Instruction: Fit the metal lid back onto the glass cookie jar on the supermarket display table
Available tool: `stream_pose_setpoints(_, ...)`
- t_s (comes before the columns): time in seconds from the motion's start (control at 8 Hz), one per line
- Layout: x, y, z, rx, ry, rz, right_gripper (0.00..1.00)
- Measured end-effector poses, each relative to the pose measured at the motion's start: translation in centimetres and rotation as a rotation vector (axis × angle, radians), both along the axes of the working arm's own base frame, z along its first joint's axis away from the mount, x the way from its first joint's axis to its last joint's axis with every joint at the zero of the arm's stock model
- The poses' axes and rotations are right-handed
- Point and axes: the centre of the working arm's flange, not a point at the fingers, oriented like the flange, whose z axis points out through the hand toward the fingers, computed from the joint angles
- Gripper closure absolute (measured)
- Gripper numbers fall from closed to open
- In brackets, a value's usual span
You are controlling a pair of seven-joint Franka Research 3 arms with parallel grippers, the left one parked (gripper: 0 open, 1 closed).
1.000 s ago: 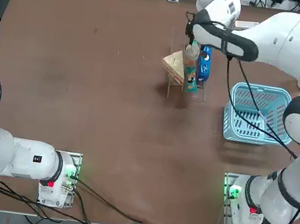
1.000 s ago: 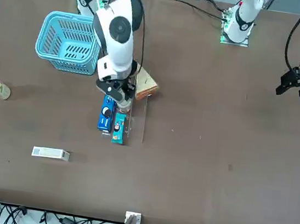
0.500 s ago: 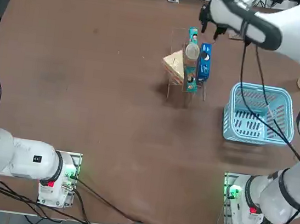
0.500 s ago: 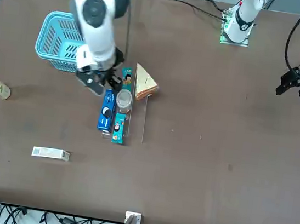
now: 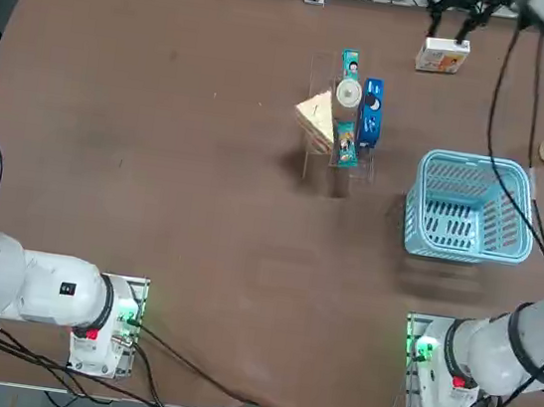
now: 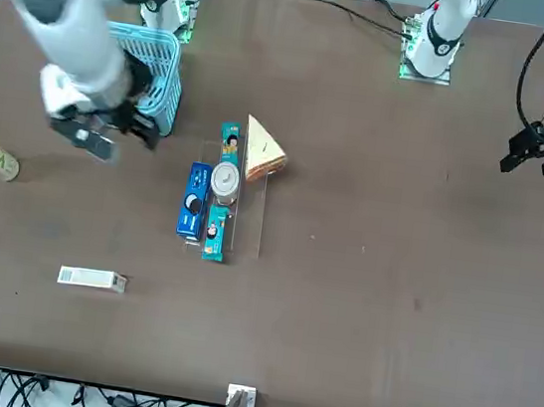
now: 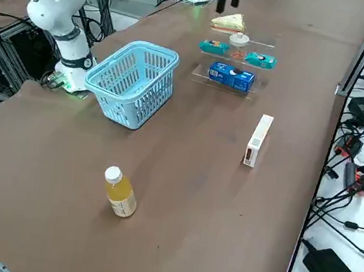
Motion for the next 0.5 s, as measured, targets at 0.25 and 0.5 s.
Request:
stream_pose_setpoints(0.25,-2.1,-7.6,4.6,0.016,0.034,0.112,0.02)
stream_pose_setpoints(0.5,-4.9,-11.7,8.8,0.03,0.012,0.193,0.0)
